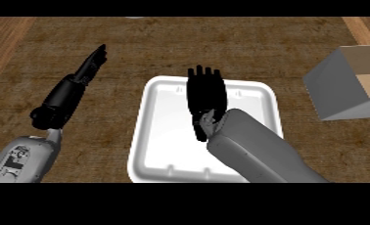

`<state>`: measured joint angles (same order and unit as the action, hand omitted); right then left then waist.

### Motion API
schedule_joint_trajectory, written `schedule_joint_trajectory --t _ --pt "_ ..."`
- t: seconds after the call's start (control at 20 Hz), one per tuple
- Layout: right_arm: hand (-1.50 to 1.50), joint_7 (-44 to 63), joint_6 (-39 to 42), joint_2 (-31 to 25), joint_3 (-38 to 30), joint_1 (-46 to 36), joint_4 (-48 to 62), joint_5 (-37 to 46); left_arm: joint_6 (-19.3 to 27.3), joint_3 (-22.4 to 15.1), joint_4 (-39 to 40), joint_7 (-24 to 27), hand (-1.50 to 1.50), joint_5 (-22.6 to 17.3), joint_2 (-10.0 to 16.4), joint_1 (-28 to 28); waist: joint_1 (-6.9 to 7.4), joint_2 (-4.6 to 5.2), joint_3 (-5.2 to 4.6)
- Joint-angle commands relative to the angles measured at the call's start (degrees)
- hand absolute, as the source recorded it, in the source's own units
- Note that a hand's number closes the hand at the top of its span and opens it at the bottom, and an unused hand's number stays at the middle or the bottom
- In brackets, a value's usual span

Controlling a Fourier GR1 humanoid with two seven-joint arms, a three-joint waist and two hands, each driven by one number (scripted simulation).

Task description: Pick the eggplant from the tray and place it in the cardboard box

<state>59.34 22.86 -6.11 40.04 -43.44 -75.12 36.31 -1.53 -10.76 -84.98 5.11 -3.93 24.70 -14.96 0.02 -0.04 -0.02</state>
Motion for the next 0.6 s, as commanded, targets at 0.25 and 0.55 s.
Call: schedule_joint_trajectory --t 0.25,0.55 --pt "-1.5 -0.03 2.84 2.87 -4.39 4.57 1.23 6.49 -1.26 2.63 -1.98 -0.69 0.0 2.98 -1.72 1.66 0.02 -0.02 0.02" --pt "-1.5 -2.91 2.93 3.78 -6.04 4.99 6.68 10.64 -2.46 2.81 -1.17 2.35 0.0 4.68 -3.23 3.44 0.14 0.05 0.0"
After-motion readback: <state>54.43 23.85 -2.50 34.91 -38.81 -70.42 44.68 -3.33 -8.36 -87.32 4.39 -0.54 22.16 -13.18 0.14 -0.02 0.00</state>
